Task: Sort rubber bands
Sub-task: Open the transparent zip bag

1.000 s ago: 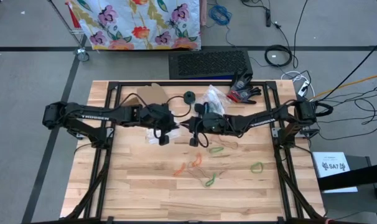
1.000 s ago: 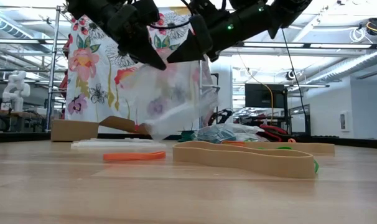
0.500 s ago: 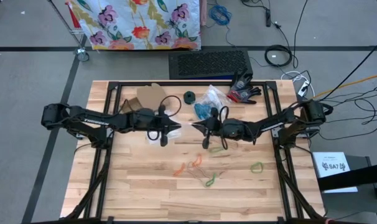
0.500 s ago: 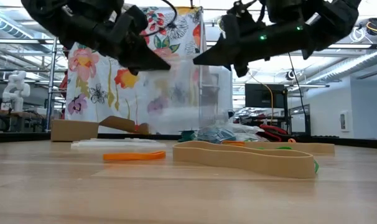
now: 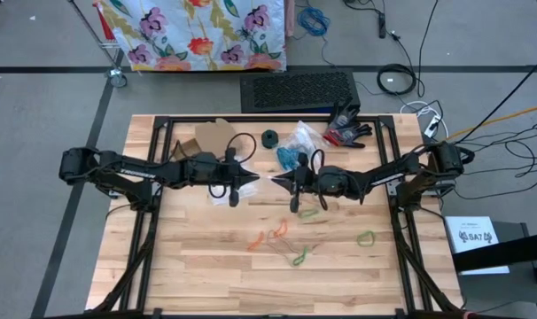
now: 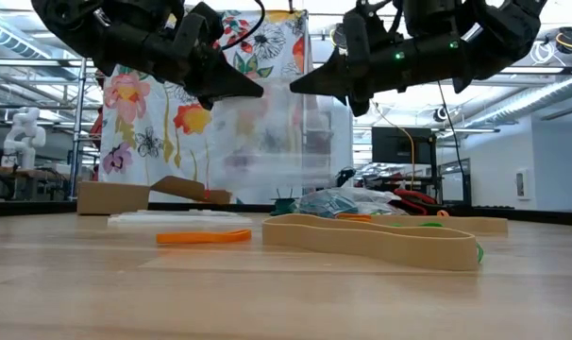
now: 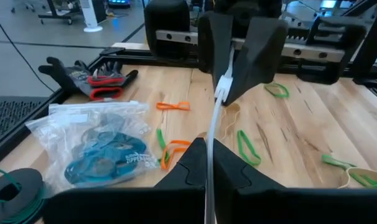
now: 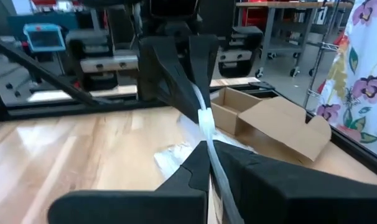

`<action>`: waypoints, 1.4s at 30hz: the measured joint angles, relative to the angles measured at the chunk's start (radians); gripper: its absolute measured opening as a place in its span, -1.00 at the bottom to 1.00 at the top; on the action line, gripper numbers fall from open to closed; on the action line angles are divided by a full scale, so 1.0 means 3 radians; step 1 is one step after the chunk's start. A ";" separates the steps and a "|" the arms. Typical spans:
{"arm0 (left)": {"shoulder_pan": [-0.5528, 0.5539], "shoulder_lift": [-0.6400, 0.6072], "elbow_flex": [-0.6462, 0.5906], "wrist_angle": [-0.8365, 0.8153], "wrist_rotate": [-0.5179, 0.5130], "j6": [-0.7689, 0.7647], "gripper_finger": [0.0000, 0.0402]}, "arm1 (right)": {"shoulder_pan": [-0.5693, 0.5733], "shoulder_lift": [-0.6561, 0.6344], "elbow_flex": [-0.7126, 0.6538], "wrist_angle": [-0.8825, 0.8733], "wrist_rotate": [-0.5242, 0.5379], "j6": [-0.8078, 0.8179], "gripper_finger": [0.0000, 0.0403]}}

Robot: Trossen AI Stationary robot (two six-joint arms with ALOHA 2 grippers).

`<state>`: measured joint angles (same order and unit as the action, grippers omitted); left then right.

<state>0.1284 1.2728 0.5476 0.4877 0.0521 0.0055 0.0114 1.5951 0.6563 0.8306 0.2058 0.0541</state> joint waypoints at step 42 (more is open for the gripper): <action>0.0104 0.0003 0.0047 -0.0471 0.0048 -0.0086 -1.00 | -0.0098 -0.0015 0.0001 -0.0149 -0.0017 -0.0106 -0.84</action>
<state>0.1596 1.2736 0.5617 0.3464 0.0666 -0.0204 -0.0181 1.5906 0.6567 0.7860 0.2008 0.0223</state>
